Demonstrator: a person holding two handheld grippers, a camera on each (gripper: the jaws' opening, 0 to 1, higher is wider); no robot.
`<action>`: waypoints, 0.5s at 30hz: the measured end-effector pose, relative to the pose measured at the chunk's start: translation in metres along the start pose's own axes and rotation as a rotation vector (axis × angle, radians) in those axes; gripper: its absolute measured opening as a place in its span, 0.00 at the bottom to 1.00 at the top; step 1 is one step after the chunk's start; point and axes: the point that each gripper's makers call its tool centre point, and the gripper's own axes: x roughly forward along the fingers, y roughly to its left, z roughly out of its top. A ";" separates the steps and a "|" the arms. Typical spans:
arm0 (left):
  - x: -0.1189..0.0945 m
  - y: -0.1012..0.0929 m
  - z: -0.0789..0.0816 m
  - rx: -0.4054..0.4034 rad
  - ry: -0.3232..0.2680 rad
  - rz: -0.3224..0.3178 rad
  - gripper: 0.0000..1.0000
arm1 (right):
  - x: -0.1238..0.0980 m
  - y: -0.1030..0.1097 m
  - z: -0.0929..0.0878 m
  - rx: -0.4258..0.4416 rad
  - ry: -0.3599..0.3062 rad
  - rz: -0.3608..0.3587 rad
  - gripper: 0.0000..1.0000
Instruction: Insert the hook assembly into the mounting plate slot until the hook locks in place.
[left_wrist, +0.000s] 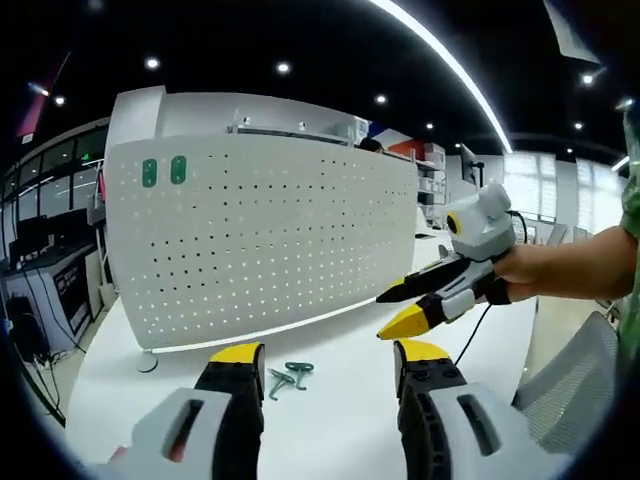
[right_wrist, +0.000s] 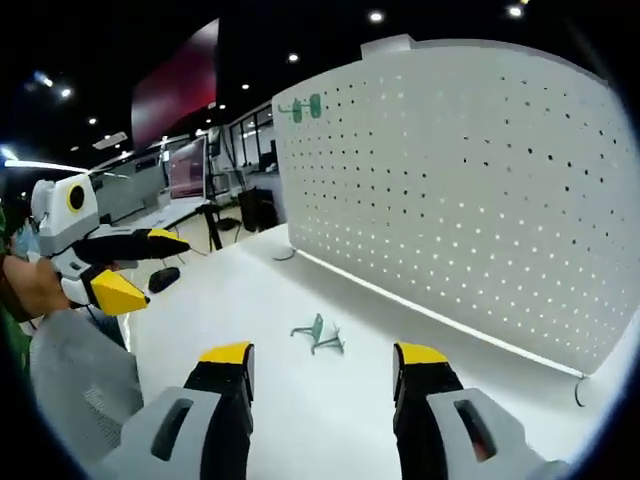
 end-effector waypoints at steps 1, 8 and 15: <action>0.000 -0.001 0.000 0.000 0.000 -0.001 0.53 | 0.004 0.001 -0.001 -0.006 0.008 0.009 0.50; 0.001 -0.002 -0.002 0.000 0.006 -0.007 0.52 | 0.029 0.001 -0.012 -0.044 0.048 0.035 0.37; 0.002 0.000 -0.002 0.001 0.009 -0.005 0.49 | 0.052 -0.004 -0.025 -0.087 0.091 0.048 0.25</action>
